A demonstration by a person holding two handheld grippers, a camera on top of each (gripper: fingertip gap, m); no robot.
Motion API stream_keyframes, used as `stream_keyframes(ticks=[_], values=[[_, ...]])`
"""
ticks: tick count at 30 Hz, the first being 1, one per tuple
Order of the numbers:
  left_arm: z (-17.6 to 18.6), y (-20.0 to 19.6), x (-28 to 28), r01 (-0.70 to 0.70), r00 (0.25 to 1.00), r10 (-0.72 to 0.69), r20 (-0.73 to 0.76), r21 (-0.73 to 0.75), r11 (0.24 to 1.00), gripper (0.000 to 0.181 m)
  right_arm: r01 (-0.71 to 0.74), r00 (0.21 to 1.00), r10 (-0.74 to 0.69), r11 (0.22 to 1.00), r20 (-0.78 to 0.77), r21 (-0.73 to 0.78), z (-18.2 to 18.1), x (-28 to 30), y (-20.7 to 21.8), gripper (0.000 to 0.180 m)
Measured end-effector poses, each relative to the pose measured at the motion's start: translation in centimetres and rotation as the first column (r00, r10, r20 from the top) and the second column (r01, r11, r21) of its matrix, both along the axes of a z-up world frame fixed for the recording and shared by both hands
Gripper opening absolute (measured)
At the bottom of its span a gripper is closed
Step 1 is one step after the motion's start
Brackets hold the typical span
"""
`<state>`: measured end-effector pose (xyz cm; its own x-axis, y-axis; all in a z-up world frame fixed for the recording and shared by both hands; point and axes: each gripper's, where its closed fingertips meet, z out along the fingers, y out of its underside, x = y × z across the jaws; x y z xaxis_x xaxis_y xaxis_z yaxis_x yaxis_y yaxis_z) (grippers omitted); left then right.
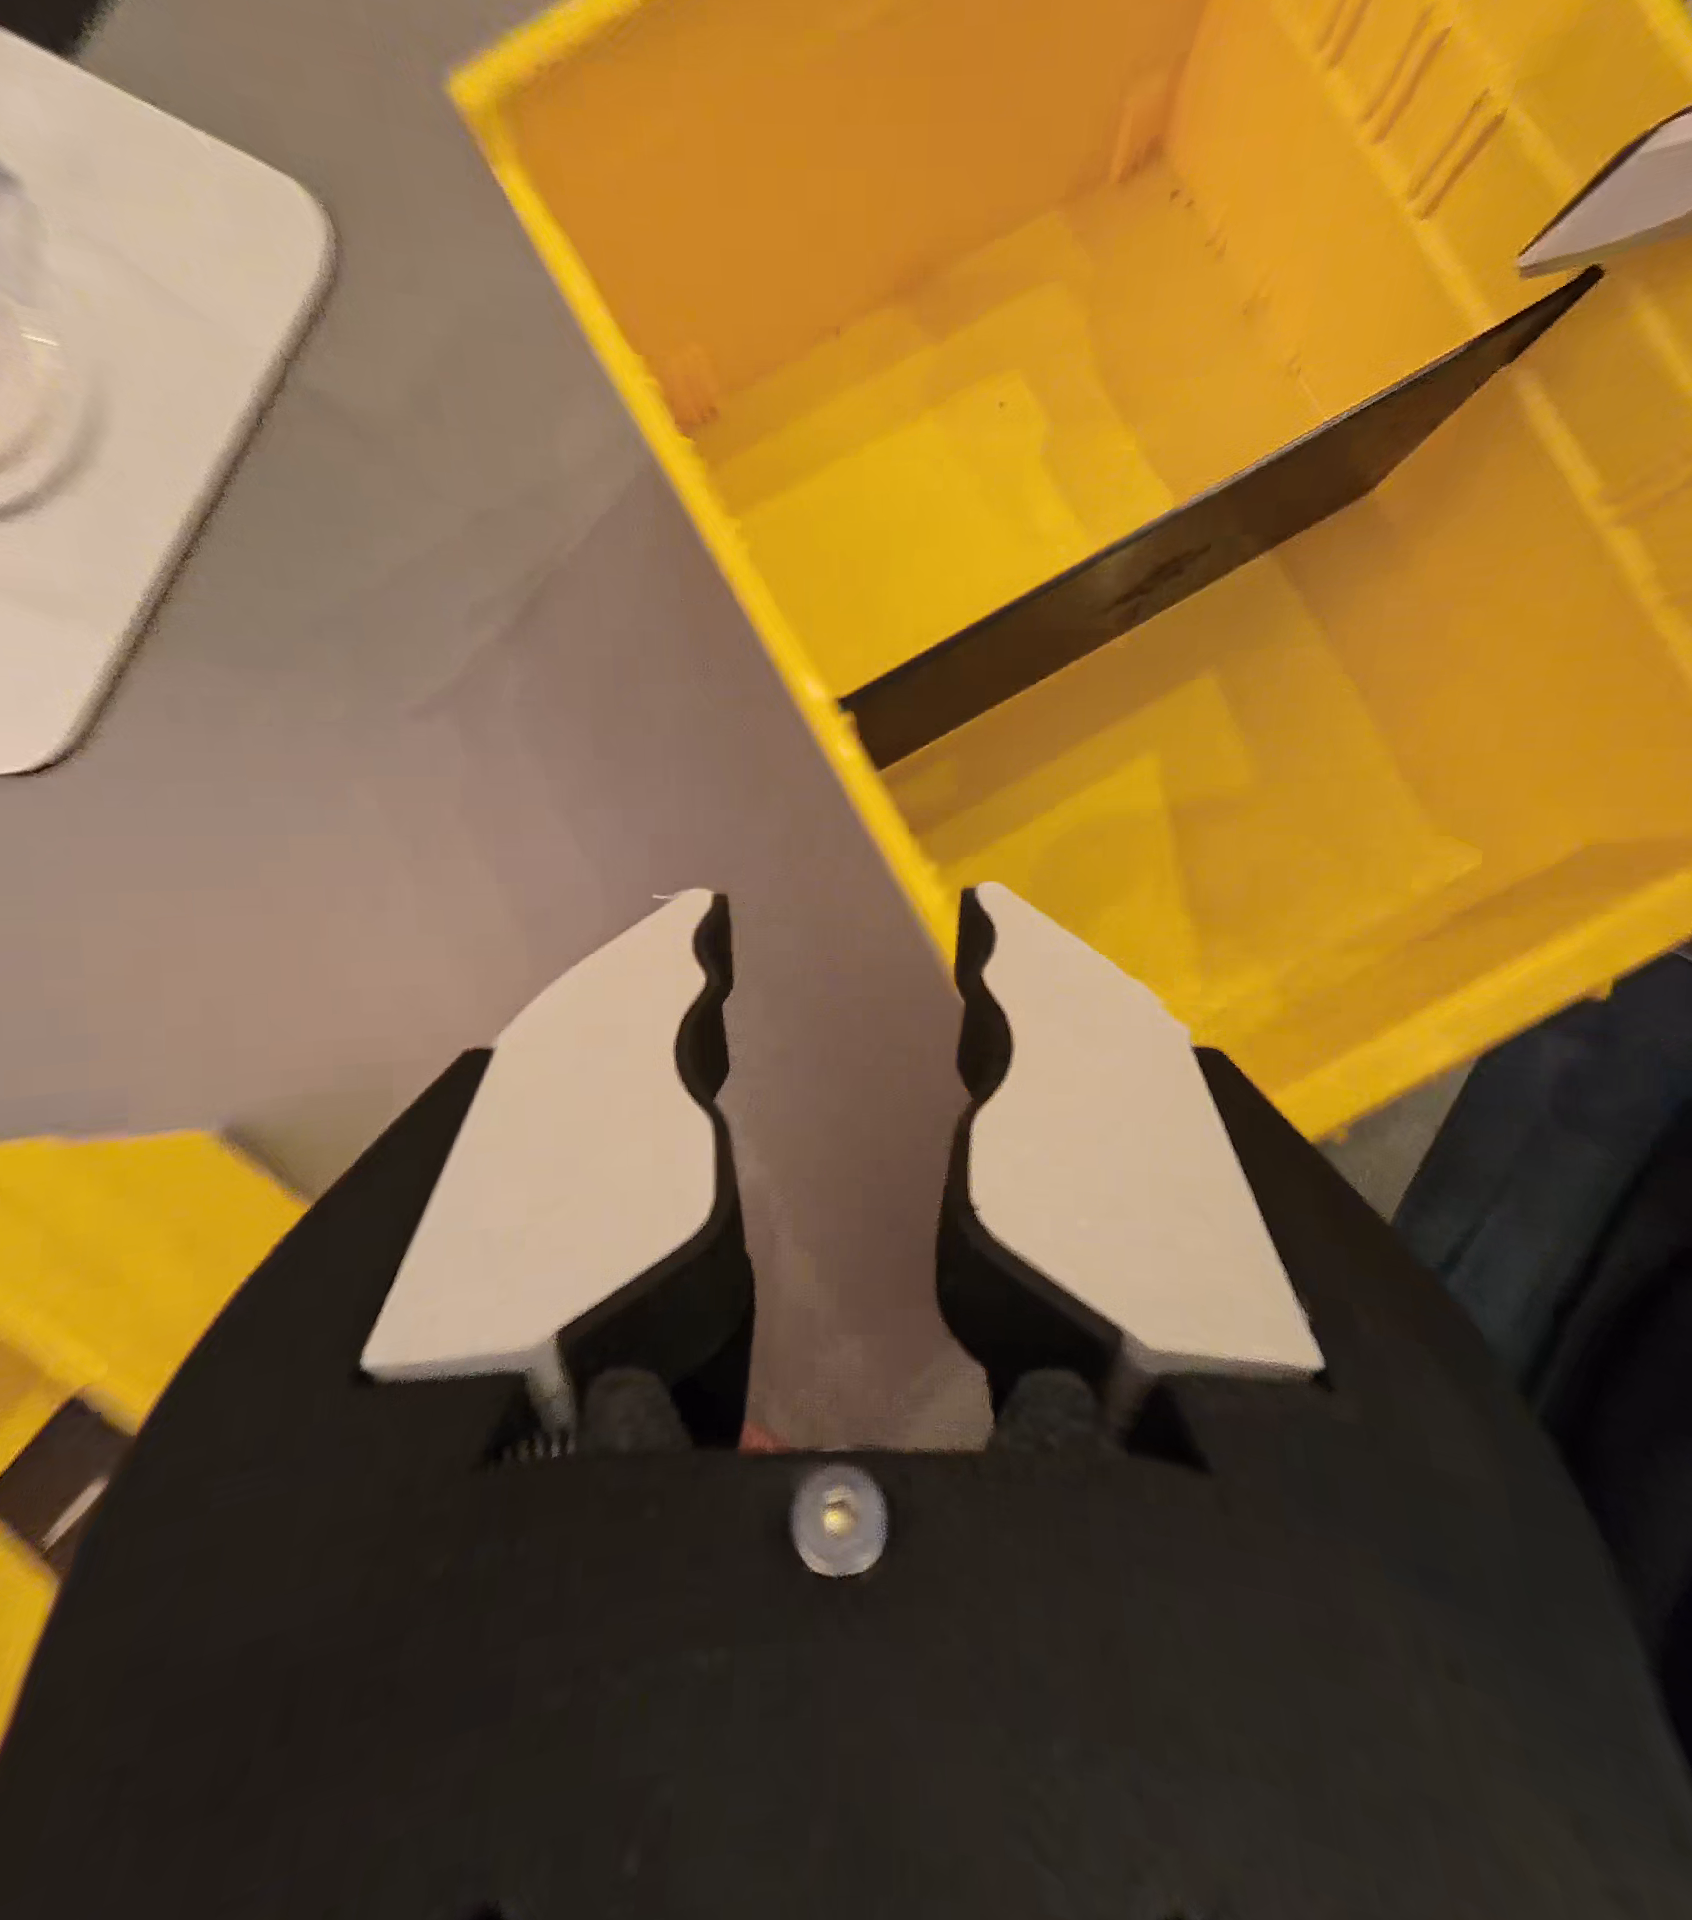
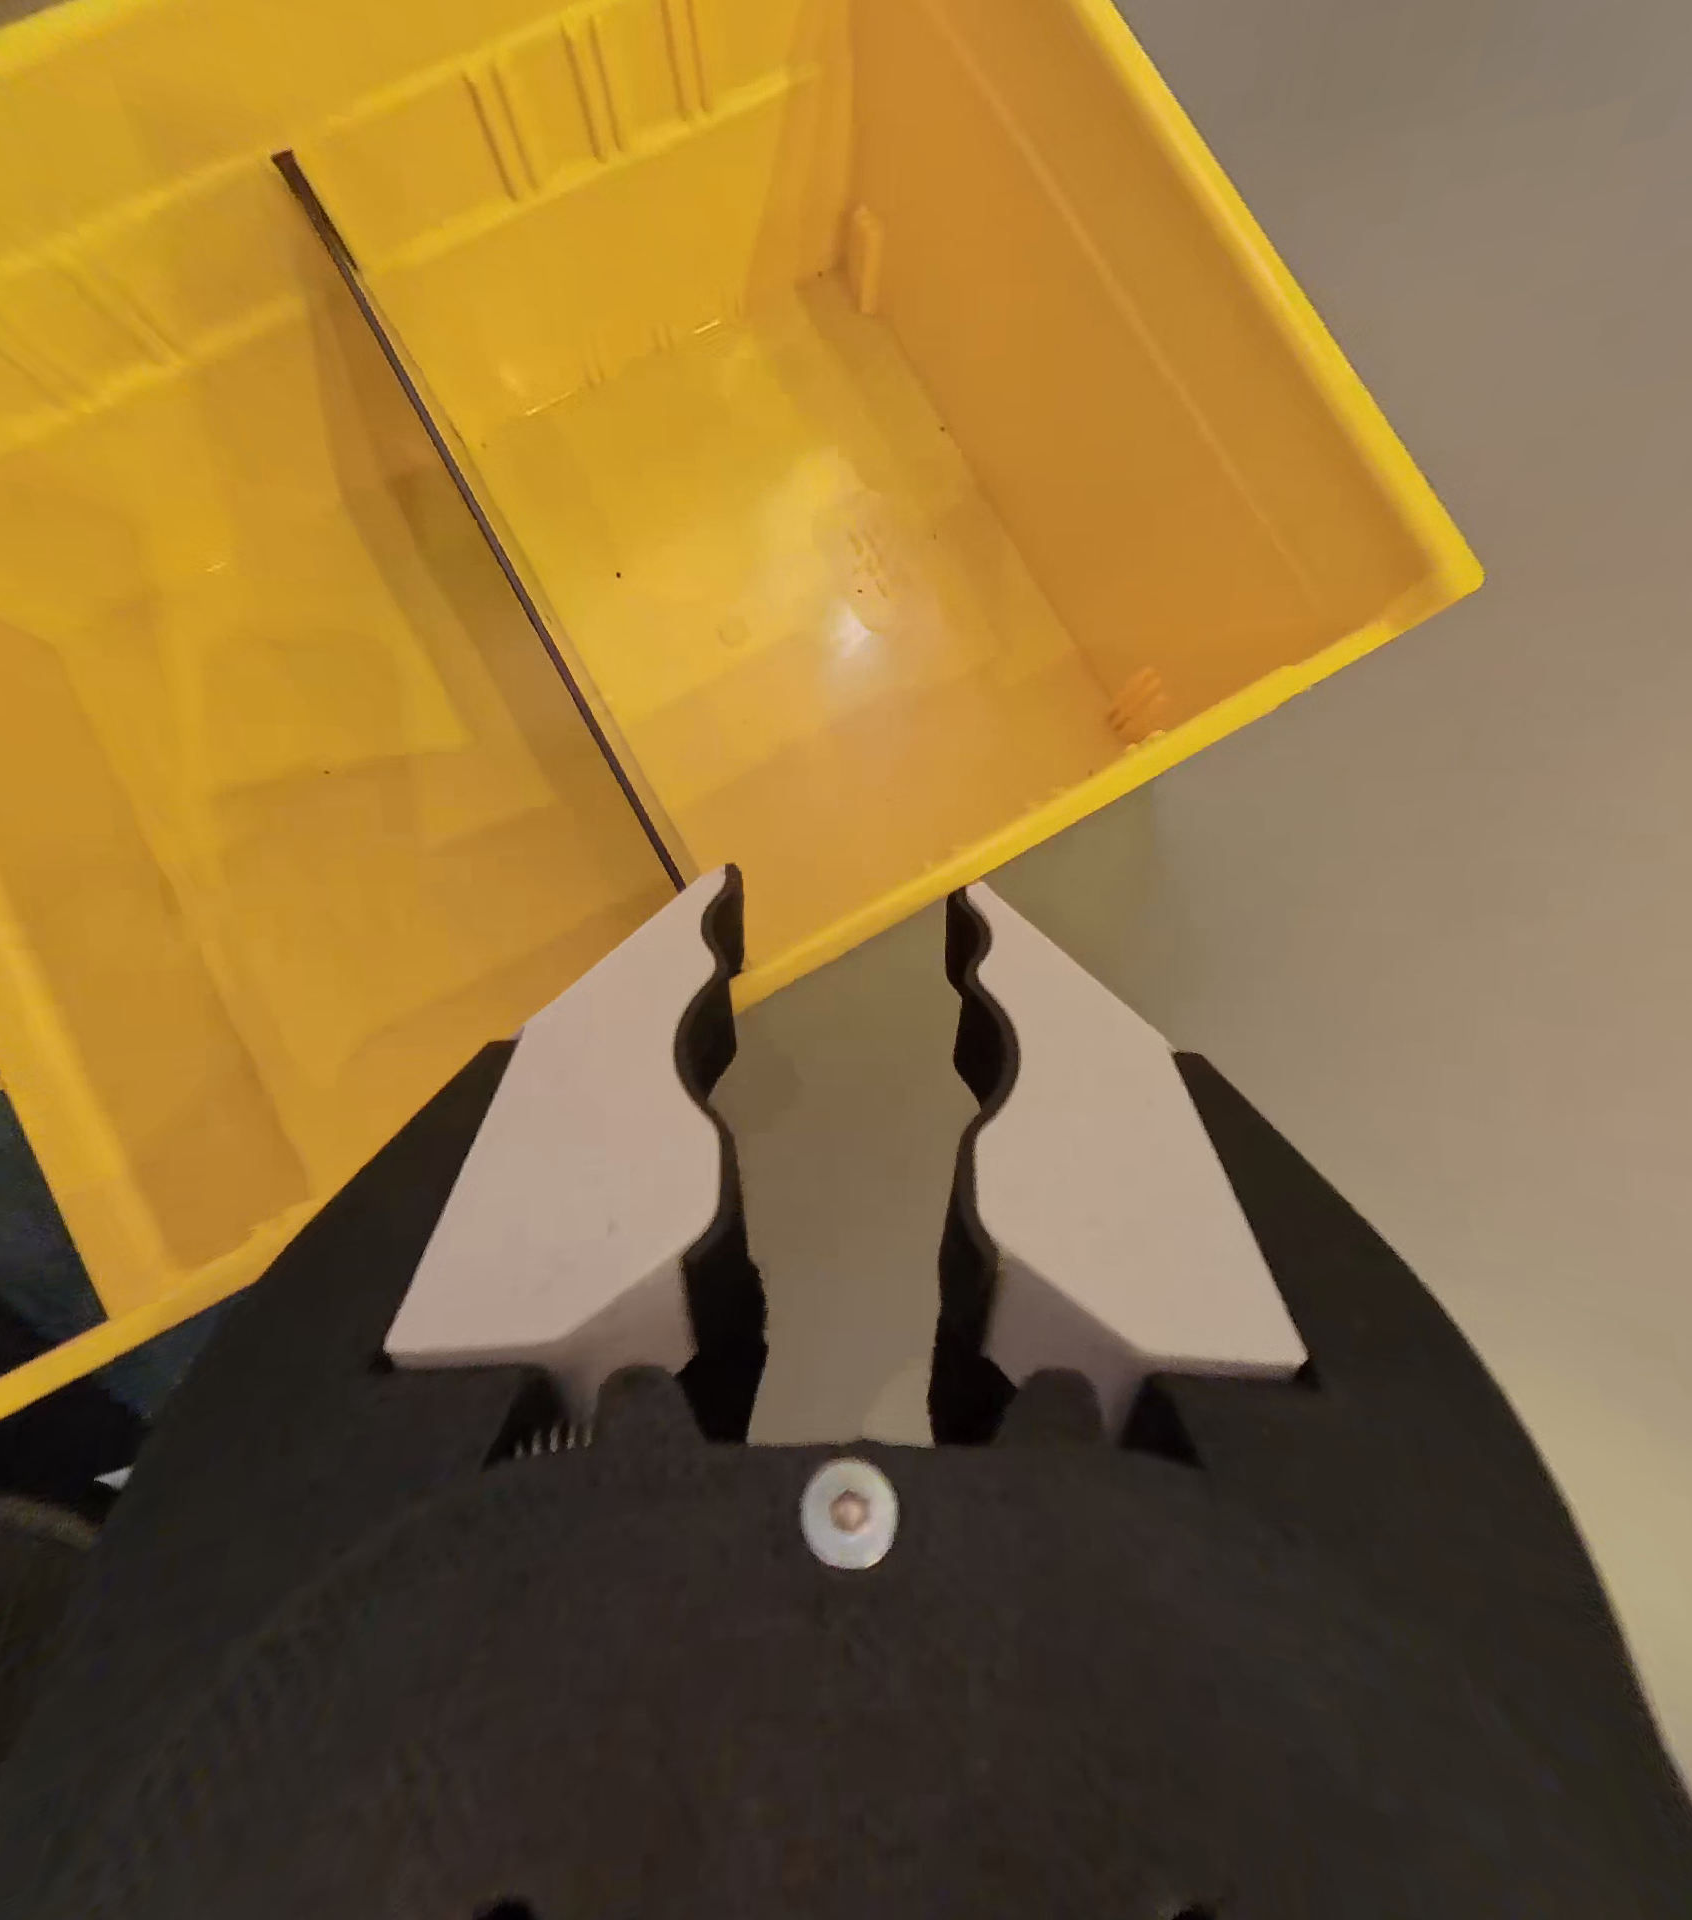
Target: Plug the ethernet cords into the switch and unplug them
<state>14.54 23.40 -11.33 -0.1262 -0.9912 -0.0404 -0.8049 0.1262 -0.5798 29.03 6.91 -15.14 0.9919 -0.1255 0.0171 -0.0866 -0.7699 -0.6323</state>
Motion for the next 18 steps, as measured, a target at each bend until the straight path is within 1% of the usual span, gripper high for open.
stream_keyframes(ticks=[2,3,5,7,9,11,12,14,15,18], values=[[2.6,2.1,-2.1,-0.057,0.998,0.056,0.044,0.03,0.998,0.046,-0.009,1.0,0.009,1.0,0.008,-0.02,0.0,0.8,-0.1,0.037],[3.7,3.8,-3.4,-0.103,0.993,0.099,0.062,0.056,0.993,0.05,-0.008,1.0,0.009,1.0,0.018,-0.028,0.0,1.4,-0.1,0.035],[5.5,8.0,-6.7,-0.217,0.973,0.208,0.098,0.102,0.971,0.053,-0.017,0.999,0.019,0.998,0.033,-0.053,0.0,2.5,-0.4,0.034],[6.2,12.4,-10.5,-0.338,0.939,0.328,0.107,0.093,0.936,0.055,-0.015,0.998,0.02,0.995,0.06,-0.094,0.0,4.1,-1.0,0.032],[5.5,16.8,-14.9,-0.451,0.892,0.446,0.067,0.1,0.887,0.058,0.005,0.993,0.015,0.986,0.12,-0.164,0.0,6.3,-2.0,0.032],[3.8,20.6,-19.2,-0.546,0.837,0.547,0.018,0.094,0.833,0.061,0.094,0.966,-0.03,0.967,0.258,-0.238,0.4,9.4,-3.3,0.043],[2.8,22.0,-21.2,-0.587,0.808,0.589,-0.008,0.076,0.806,0.063,0.118,0.959,-0.039,0.956,0.282,-0.268,0.5,10.1,-3.9,0.044],[0.7,23.4,-24.3,-0.636,0.769,0.636,-0.064,0.018,0.771,0.067,0.112,0.975,-0.058,0.963,0.216,-0.245,0.8,9.6,-4.2,0.048],[-0.2,23.8,-25.6,-0.653,0.754,0.651,-0.091,0.008,0.758,0.069,0.108,0.983,-0.069,0.967,0.17,-0.233,0.8,9.1,-4.4,0.058],[-2.5,23.7,-27.8,-0.665,0.74,0.655,-0.156,-0.02,0.746,0.072,0.165,0.975,-0.126,0.96,0.181,-0.225,0.7,9.0,-5.9,0.055]])
